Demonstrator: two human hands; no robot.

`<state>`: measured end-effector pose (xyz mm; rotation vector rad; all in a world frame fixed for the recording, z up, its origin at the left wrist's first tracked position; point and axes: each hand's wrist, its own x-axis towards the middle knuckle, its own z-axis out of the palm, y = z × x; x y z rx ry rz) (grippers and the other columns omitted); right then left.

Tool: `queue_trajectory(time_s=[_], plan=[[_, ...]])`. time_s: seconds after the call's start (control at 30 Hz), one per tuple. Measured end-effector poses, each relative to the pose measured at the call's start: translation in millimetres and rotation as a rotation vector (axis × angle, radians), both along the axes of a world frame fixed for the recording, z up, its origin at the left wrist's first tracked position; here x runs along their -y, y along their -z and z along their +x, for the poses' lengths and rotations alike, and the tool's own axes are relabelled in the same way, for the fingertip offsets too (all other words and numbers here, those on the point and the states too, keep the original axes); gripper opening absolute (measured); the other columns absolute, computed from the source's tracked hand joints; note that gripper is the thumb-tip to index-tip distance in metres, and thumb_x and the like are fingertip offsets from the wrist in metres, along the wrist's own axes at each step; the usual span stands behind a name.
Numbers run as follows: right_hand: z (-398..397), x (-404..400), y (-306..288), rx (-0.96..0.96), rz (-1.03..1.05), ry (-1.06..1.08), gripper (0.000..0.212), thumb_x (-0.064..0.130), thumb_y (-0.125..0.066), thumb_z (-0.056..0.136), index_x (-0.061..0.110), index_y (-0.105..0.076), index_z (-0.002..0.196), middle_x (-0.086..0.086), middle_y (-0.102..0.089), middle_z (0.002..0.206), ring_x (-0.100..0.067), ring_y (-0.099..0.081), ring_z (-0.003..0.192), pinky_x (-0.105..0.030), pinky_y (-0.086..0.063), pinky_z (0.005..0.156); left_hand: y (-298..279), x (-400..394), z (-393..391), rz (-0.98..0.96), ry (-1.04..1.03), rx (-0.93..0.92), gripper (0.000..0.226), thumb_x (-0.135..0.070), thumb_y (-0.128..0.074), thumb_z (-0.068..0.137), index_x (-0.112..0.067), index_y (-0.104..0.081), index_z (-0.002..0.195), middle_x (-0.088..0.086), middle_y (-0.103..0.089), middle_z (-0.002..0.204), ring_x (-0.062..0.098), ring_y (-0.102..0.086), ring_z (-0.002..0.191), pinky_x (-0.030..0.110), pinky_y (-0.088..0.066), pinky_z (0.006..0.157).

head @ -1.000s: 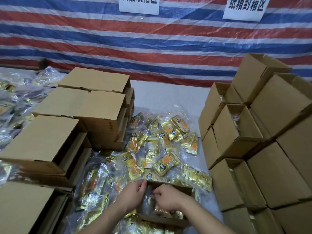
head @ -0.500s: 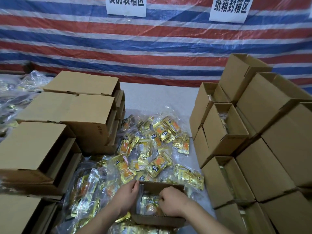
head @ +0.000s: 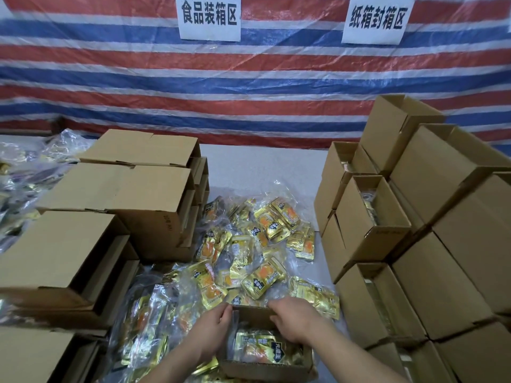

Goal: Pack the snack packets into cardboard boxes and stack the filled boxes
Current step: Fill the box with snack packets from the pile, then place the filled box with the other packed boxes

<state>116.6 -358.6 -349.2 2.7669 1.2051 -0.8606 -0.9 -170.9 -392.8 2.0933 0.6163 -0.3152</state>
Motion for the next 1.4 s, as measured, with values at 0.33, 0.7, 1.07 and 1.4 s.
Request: queue_trajectory(time_s=[0.33,0.7,1.07,1.4], plan=[[15,24,-19,0.026,0.207,0.244,0.008,0.031,-0.048,0.101,0.029,-0.055,0.097,0.004,-0.063,0.092,-0.017,-0.058,0.082,-0.032,-0.042,0.065,-48,18,18,-0.233,-0.13,0.086,0.076,-0.066,-0.045,0.09,-0.022,-0.032,0.151,0.0,-0.052,0.143,0.015,-0.054,0.117,0.031,-0.046,0.099],[38,50,-68,0.204,0.443,0.713,0.017,0.028,-0.047,0.103,0.018,-0.06,0.108,-0.005,-0.067,0.097,-0.025,-0.064,0.092,-0.031,-0.039,0.067,-115,99,60,-0.538,-0.214,0.27,0.092,-0.061,-0.06,0.088,-0.026,-0.012,0.158,-0.004,-0.036,0.157,0.014,-0.045,0.128,0.033,-0.032,0.108],[22,115,-89,0.246,0.437,0.852,0.026,0.028,-0.045,0.104,0.023,-0.044,0.078,0.005,-0.055,0.078,-0.019,-0.057,0.075,-0.034,-0.043,0.066,-127,155,93,-0.375,-0.001,0.195,0.049,-0.033,-0.042,0.103,-0.03,-0.029,0.15,-0.019,-0.052,0.105,0.004,-0.054,0.093,0.027,-0.045,0.082],[47,196,-111,0.298,0.398,0.991,0.03,0.026,-0.043,0.103,0.021,-0.043,0.073,0.005,-0.052,0.071,-0.008,-0.048,0.063,-0.033,-0.032,0.055,-138,232,134,-0.499,0.106,0.127,0.038,-0.031,-0.043,0.099,-0.03,-0.04,0.137,-0.003,-0.059,0.108,0.015,-0.054,0.091,0.032,-0.044,0.085]])
